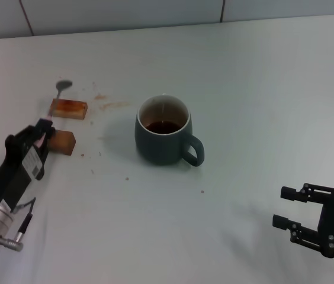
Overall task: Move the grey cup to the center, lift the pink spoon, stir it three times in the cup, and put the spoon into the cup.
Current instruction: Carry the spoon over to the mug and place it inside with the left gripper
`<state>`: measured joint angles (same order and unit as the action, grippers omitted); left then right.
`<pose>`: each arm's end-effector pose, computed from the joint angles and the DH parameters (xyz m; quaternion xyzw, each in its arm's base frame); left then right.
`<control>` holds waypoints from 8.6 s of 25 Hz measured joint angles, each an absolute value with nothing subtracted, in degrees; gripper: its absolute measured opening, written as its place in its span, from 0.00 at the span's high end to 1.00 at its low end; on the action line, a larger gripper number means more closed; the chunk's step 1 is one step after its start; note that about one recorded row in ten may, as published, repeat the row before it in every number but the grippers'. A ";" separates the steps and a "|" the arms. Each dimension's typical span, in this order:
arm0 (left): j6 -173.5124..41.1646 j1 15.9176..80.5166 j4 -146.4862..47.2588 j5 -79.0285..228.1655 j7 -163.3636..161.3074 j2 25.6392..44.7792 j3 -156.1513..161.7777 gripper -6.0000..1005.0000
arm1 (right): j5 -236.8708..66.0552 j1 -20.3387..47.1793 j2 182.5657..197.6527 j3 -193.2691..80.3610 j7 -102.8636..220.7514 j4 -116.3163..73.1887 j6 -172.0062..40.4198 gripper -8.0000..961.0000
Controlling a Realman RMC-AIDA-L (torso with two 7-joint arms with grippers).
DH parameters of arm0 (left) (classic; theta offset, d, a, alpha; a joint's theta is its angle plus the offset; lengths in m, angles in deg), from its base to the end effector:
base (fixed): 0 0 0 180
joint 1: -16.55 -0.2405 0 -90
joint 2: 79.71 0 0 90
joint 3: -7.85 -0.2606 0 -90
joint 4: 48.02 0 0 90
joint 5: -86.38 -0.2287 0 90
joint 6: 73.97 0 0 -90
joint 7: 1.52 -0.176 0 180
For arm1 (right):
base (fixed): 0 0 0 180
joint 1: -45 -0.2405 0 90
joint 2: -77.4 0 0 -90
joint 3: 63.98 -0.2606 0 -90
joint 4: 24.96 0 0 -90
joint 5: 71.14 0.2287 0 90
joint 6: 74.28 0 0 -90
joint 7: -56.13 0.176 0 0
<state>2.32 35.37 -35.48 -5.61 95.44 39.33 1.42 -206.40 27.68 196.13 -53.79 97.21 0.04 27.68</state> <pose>-0.3423 0.2884 -0.0863 -0.3752 -0.7056 -0.5799 0.1586 0.3501 0.2286 -0.0377 -0.9323 0.1384 0.2728 0.1928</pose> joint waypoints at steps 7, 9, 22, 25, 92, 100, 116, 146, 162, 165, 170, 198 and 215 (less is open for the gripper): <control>7.63 35.80 -36.43 -5.77 94.46 39.20 1.13 0.87 | -206.41 27.95 196.19 -53.79 97.27 -0.19 27.67 0.43; 9.83 36.13 -36.86 -5.91 93.60 39.16 1.01 0.87 | -206.41 27.95 196.20 -53.78 97.31 -0.27 27.73 0.43; 37.46 56.28 -73.35 -15.34 92.43 38.47 -8.79 0.87 | -206.49 28.04 196.32 -53.69 97.35 -0.29 28.42 0.43; 36.17 58.94 -86.15 -15.28 94.70 38.47 -15.69 0.87 | -206.50 28.19 196.36 -53.70 97.35 -0.39 28.42 0.43; 17.30 60.30 -136.83 -66.24 108.20 39.39 -84.40 0.87 | -206.23 28.60 196.23 -53.96 97.97 -0.08 28.38 0.43; 17.40 60.90 -135.95 -67.53 108.59 39.39 -85.40 0.87 | -206.31 28.88 196.23 -53.98 97.97 -0.10 28.38 0.43; 21.37 60.11 -139.98 -65.49 109.80 39.38 -86.81 0.87 | -206.58 29.28 196.22 -53.69 97.97 -0.44 28.45 0.43; 21.08 60.91 -139.05 -64.93 110.93 39.38 -86.12 0.87 | -206.58 28.95 196.32 -53.70 97.97 -0.53 29.36 0.43; 17.99 61.55 -135.72 -67.84 112.69 39.39 -85.10 0.87 | -206.58 29.09 196.32 -53.70 98.21 -0.52 29.89 0.43; 20.08 61.55 -136.33 -67.29 112.86 39.39 -84.91 0.87 | -206.58 29.09 196.31 -53.70 98.22 -0.52 29.88 0.43; 21.90 61.53 -137.38 -64.71 112.44 39.39 -85.27 0.87 | -206.58 29.09 196.31 -53.61 98.23 -0.52 29.89 0.43; 17.00 59.79 -136.55 -65.11 116.27 39.38 -88.11 0.87 | -206.58 29.21 196.23 -53.33 98.67 -0.53 30.69 0.43; 14.23 53.05 -146.30 -59.29 118.98 38.96 -86.85 0.60 | -206.64 29.25 196.26 -52.81 98.76 -0.28 31.30 0.43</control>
<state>14.23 53.05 -146.30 -59.29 118.98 38.96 -86.85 -206.64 29.25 196.26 -52.81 98.76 -0.28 31.30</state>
